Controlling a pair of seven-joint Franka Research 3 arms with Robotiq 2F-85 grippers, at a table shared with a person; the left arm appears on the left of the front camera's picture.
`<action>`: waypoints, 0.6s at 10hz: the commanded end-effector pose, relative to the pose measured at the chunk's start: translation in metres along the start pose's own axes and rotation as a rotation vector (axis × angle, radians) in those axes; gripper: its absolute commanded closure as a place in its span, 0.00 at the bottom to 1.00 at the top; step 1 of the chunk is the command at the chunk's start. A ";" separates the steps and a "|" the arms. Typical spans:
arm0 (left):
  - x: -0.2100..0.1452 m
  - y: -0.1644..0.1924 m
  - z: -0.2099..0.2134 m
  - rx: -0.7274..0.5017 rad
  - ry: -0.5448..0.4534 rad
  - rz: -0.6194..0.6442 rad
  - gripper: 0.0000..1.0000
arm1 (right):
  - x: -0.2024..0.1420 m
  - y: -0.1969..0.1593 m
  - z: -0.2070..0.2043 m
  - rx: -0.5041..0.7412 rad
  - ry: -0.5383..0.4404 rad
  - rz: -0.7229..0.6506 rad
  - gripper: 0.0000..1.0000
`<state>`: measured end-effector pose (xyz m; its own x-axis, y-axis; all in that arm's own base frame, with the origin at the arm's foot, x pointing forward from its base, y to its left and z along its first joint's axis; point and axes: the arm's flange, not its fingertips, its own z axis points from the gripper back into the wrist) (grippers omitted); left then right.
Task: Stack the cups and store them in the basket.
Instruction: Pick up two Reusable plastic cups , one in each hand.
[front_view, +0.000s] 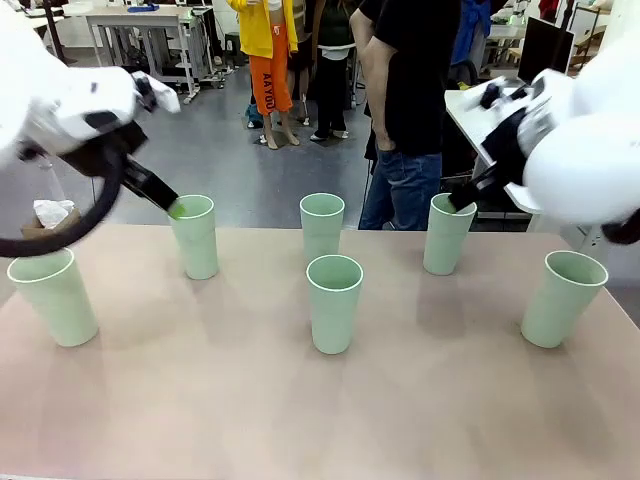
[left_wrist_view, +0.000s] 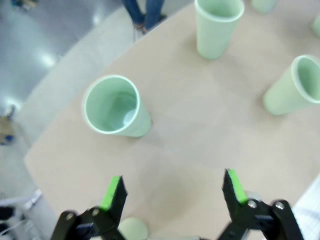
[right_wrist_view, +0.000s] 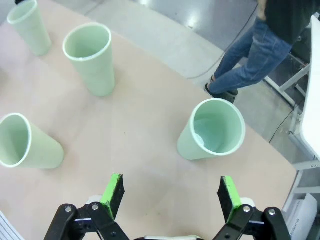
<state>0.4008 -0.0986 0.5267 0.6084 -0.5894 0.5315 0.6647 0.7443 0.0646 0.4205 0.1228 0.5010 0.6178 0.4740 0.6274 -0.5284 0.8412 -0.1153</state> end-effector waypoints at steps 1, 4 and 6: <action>-0.006 0.036 0.015 -0.114 0.013 -0.105 0.00 | -0.010 -0.055 0.032 0.143 -0.040 0.059 0.00; -0.023 0.090 0.016 -0.320 -0.035 -0.293 0.00 | -0.036 -0.138 0.042 0.283 -0.125 0.152 0.00; -0.037 0.105 0.012 -0.302 -0.093 -0.373 0.00 | -0.056 -0.166 0.038 0.268 -0.232 0.206 0.00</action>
<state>0.4333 0.0009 0.5240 0.3080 -0.7552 0.5786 0.9240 0.3823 0.0071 0.4341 -0.0525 0.5236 0.4125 0.5360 0.7366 -0.7565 0.6521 -0.0508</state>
